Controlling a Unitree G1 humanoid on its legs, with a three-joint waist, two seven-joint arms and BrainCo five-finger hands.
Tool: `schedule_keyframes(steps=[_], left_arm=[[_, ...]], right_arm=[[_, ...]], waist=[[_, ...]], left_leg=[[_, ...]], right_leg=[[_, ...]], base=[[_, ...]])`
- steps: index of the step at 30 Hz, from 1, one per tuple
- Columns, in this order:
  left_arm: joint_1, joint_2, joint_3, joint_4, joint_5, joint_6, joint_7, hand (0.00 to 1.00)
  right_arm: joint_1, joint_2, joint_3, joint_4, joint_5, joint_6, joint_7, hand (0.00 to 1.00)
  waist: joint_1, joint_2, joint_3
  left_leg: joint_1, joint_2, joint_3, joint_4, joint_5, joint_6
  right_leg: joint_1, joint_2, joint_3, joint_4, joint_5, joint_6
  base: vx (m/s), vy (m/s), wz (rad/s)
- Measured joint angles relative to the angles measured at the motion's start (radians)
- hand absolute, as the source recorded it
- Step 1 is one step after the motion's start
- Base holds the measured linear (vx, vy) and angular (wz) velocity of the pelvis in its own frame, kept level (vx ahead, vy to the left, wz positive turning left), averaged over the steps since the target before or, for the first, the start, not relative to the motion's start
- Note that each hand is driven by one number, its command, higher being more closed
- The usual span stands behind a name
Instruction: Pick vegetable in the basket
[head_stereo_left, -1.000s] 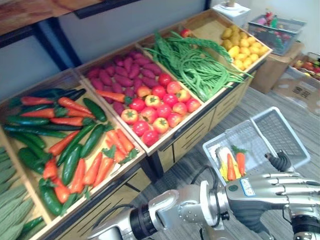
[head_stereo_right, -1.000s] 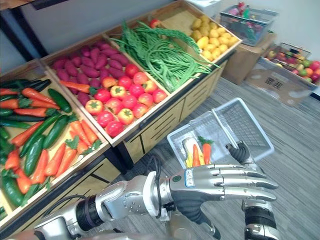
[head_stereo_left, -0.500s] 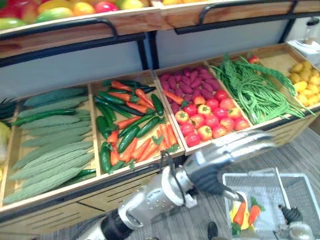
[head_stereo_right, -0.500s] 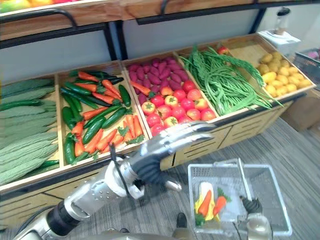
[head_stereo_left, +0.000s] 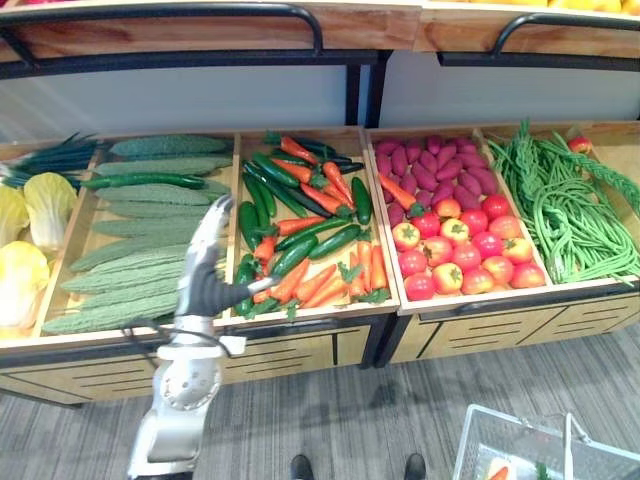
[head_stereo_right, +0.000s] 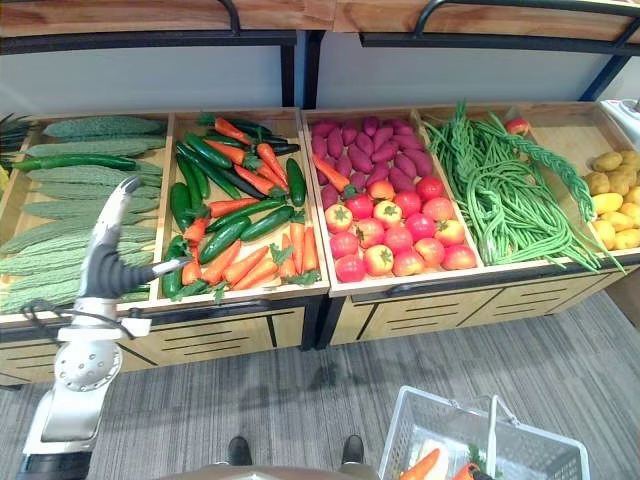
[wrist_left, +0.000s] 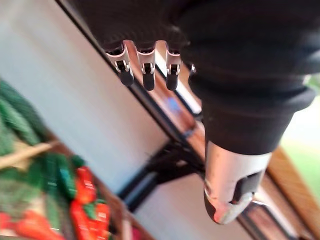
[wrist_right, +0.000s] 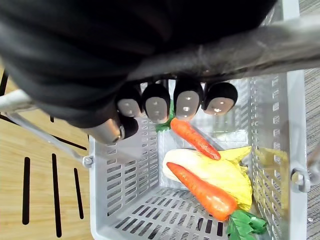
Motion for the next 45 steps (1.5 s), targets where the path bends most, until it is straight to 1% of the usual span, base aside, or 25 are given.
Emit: schedule_keyframes(steps=[1, 5, 9, 11, 12, 13, 15, 16, 18, 20, 21, 24, 26, 27, 32, 35, 37, 38, 39, 40, 41, 42, 43, 44, 45], left_arm=[[0.013, -0.018, 0.046, 0.042, 0.003, 0.025, 0.031, 0.0], [0.036, -0.05, 0.16, 0.148, 0.014, 0.07, 0.123, 0.0], [0.038, -0.08, 0.274, 0.321, 0.0, 0.076, 0.197, 0.0], [0.039, -0.09, 0.327, 0.448, -0.035, 0.098, 0.232, 0.0], [0.043, -0.103, 0.355, 0.509, -0.054, 0.105, 0.246, 0.0], [0.048, -0.106, 0.361, 0.545, -0.076, 0.109, 0.251, 0.0], [0.057, -0.119, 0.412, 0.709, -0.133, 0.119, 0.257, 0.0], [0.059, -0.124, 0.43, 0.749, -0.15, 0.119, 0.257, 0.0], [0.06, -0.13, 0.495, 0.935, -0.195, 0.13, 0.256, 0.0], [0.065, -0.136, 0.521, 1.046, -0.229, 0.142, 0.239, 0.0], [0.067, -0.142, 0.527, 1.093, -0.237, 0.149, 0.213, 0.0], [0.083, -0.159, 0.526, 1.136, -0.242, 0.16, 0.17, 0.0], [0.097, -0.167, 0.499, 1.158, -0.308, 0.16, 0.105, 0.0], [0.097, -0.169, 0.486, 1.16, -0.314, 0.16, 0.088, 0.0], [0.093, -0.189, 0.319, 1.2, -0.313, 0.153, -0.041, 0.0], [0.088, -0.195, 0.259, 1.22, -0.314, 0.152, -0.083, 0.0], [0.092, -0.202, 0.227, 1.222, -0.313, 0.152, -0.098, 0.0], [0.088, -0.2, 0.203, 1.222, -0.31, 0.152, -0.105, 0.0], [0.086, -0.199, 0.177, 1.221, -0.306, 0.152, -0.108, 0.0], [0.086, -0.199, 0.166, 1.221, -0.303, 0.152, -0.109, 0.0], [0.079, -0.193, 0.141, 1.222, -0.302, 0.152, -0.112, 0.0], [0.07, -0.182, 0.116, 1.226, -0.3, 0.152, -0.112, 0.0], [0.057, -0.169, 0.1, 1.234, -0.293, 0.152, -0.111, 0.0], [0.051, -0.161, 0.086, 1.238, -0.289, 0.152, -0.107, 0.0], [0.037, -0.148, 0.075, 1.238, -0.266, 0.152, -0.105, 0.0]], right_arm=[[0.006, 0.001, 0.0, 0.0, 0.004, 0.0, 0.0, 1.0], [0.012, 0.001, 0.001, -0.002, 0.006, -0.002, -0.002, 1.0], [0.018, 0.003, 0.008, -0.003, 0.006, -0.016, -0.013, 1.0], [0.021, 0.011, 0.014, -0.005, 0.006, -0.02, -0.026, 1.0], [0.021, 0.016, 0.018, -0.006, 0.007, -0.02, -0.028, 1.0], [0.019, 0.018, 0.022, -0.007, 0.008, -0.02, -0.031, 1.0], [0.019, 0.033, 0.035, -0.012, 0.032, -0.021, -0.038, 1.0], [0.019, 0.038, 0.037, -0.012, 0.035, -0.021, -0.041, 1.0], [0.019, 0.051, 0.05, -0.01, 0.046, -0.021, -0.048, 1.0], [0.02, 0.051, 0.05, -0.003, 0.047, -0.021, -0.051, 1.0], [0.019, 0.051, 0.05, 0.0, 0.047, -0.021, -0.053, 1.0], [0.016, 0.05, 0.05, 0.007, 0.047, -0.021, -0.06, 1.0], [0.016, 0.05, 0.051, 0.008, 0.047, -0.021, -0.066, 1.0], [0.017, 0.05, 0.051, 0.008, 0.047, -0.021, -0.066, 1.0], [0.017, 0.05, 0.058, 0.011, 0.046, -0.02, -0.064, 1.0], [0.017, 0.051, 0.071, 0.012, 0.047, -0.019, -0.061, 1.0], [0.013, 0.051, 0.072, 0.013, 0.046, -0.019, -0.055, 1.0], [0.001, 0.052, 0.073, 0.012, 0.046, -0.019, -0.048, 1.0], [-0.004, 0.051, 0.072, 0.01, 0.047, -0.019, -0.045, 1.0], [-0.005, 0.051, 0.072, 0.008, 0.047, -0.02, -0.044, 1.0], [-0.007, 0.055, 0.072, 0.004, 0.047, -0.023, -0.042, 1.0], [-0.009, 0.064, 0.073, -0.002, 0.047, -0.029, -0.042, 1.0], [-0.017, 0.074, 0.086, -0.007, 0.048, -0.036, -0.044, 1.0], [-0.03, 0.079, 0.108, -0.019, 0.057, -0.041, -0.043, 1.0], [-0.045, 0.089, 0.138, -0.036, 0.071, -0.04, -0.042, 1.0]], waist=[[-0.002, 0.001, -0.003], [-0.004, 0.004, -0.006], [-0.006, 0.013, -0.013], [-0.019, 0.015, -0.018], [-0.018, 0.013, -0.02], [-0.018, 0.013, -0.02], [-0.02, 0.013, -0.02], [-0.021, 0.012, -0.02], [-0.024, 0.01, -0.022], [-0.026, 0.008, -0.024], [-0.026, 0.007, -0.024], [-0.025, 0.006, -0.024], [-0.025, 0.008, -0.025], [-0.025, 0.008, -0.024], [-0.027, 0.009, -0.024], [-0.028, 0.009, -0.023], [-0.025, 0.002, -0.016], [-0.026, 0.001, 0.009], [-0.027, -0.008, 0.031], [-0.027, -0.005, 0.033], [-0.029, 0.0, 0.036], [-0.028, 0.001, 0.039], [-0.027, -0.001, 0.052], [-0.027, 0.014, 0.068], [-0.028, 0.006, 0.093]], left_leg=[[0.007, -0.004, -0.017, -0.02, 0.009, -0.002], [0.005, -0.016, -0.073, -0.046, 0.017, -0.002], [0.006, -0.017, -0.099, -0.047, 0.018, -0.002], [0.007, -0.016, -0.111, -0.047, 0.019, 0.0], [0.007, -0.016, -0.111, -0.047, 0.021, 0.003], [0.007, -0.016, -0.111, -0.047, 0.021, 0.003], [0.012, -0.015, -0.111, -0.047, 0.019, 0.003], [0.015, -0.015, -0.111, -0.047, 0.018, 0.003], [0.033, -0.014, -0.105, -0.048, 0.005, -0.005], [0.042, -0.013, -0.097, -0.048, -0.002, -0.008], [0.044, -0.013, -0.092, -0.048, -0.004, -0.009], [0.049, -0.011, -0.081, -0.048, -0.008, -0.012], [0.058, -0.009, -0.071, -0.048, -0.011, -0.014], [0.058, -0.008, -0.069, -0.048, -0.011, -0.014], [0.073, -0.004, -0.048, -0.048, -0.017, -0.018], [0.078, 0.0, -0.036, -0.048, -0.02, -0.02], [0.092, 0.003, -0.013, -0.034, -0.034, -0.019], [0.08, 0.013, -0.011, 0.05, -0.081, -0.019], [0.051, 0.032, -0.002, 0.161, -0.143, -0.015], [0.035, 0.042, 0.003, 0.206, -0.167, -0.012], [-0.001, 0.06, 0.013, 0.288, -0.212, -0.009], [-0.032, 0.076, 0.039, 0.339, -0.24, -0.005], [-0.044, 0.093, 0.07, 0.359, -0.254, -0.003], [-0.046, 0.113, 0.103, 0.371, -0.268, -0.001], [-0.04, 0.135, 0.155, 0.371, -0.276, 0.001]], right_leg=[[0.003, 0.001, -0.009, 0.0, -0.005, -0.003], [0.006, 0.001, -0.031, -0.001, -0.017, -0.006], [0.024, 0.001, -0.06, -0.006, -0.026, -0.007], [0.039, 0.003, -0.07, -0.016, -0.028, -0.008], [0.041, 0.005, -0.071, -0.02, -0.028, -0.008], [0.041, 0.005, -0.071, -0.02, -0.028, -0.008], [0.046, 0.006, -0.071, -0.022, -0.028, -0.008], [0.051, 0.007, -0.071, -0.024, -0.028, -0.008], [0.068, 0.008, -0.067, -0.034, -0.029, -0.007], [0.071, 0.008, -0.06, -0.036, -0.03, -0.005], [0.07, 0.008, -0.057, -0.036, -0.03, -0.005], [0.069, 0.01, -0.047, -0.036, -0.03, -0.005], [0.071, 0.012, -0.034, -0.036, -0.03, -0.005], [0.07, 0.012, -0.033, -0.036, -0.03, -0.005], [0.071, 0.017, -0.011, -0.035, -0.03, -0.005], [0.069, 0.021, -0.001, -0.034, -0.031, -0.005], [0.068, 0.021, 0.024, -0.016, -0.045, -0.002], [0.066, 0.015, 0.034, 0.031, -0.069, 0.0], [0.043, 0.009, 0.05, 0.096, -0.098, 0.004], [0.028, 0.008, 0.058, 0.12, -0.106, 0.011], [0.003, 0.006, 0.083, 0.151, -0.112, 0.015], [-0.025, 0.013, 0.119, 0.161, -0.095, 0.038], [-0.052, 0.027, 0.16, 0.168, -0.067, 0.046], [-0.077, 0.044, 0.195, 0.17, -0.02, 0.047], [-0.102, 0.07, 0.226, 0.142, 0.069, 0.048]], base=[[0.0, 0.015, 0.19], [0.01, 0.017, 0.16], [0.04, 0.004, 0.18], [0.05, -0.009, 0.15], [0.04, -0.01, 0.03], [0.05, -0.011, -0.01], [0.04, -0.007, 0.0], [0.03, -0.006, -0.05], [0.02, -0.005, -0.07], [0.01, -0.003, -0.09], [0.0, -0.002, -0.12], [0.0, -0.008, -0.12], [0.0, -0.011, -0.14], [-0.01, -0.015, -0.09], [-0.01, -0.014, -0.12], [0.0, -0.018, -0.16], [0.02, -0.004, -0.26], [0.0, 0.012, -0.26], [-0.02, 0.017, -0.26], [-0.04, 0.037, -0.39], [-0.02, 0.068, -0.54], [-0.03, 0.095, -0.77], [-0.03, 0.079, -0.96], [-0.16, 0.154, -1.23], [-0.18, 0.158, -1.18]])
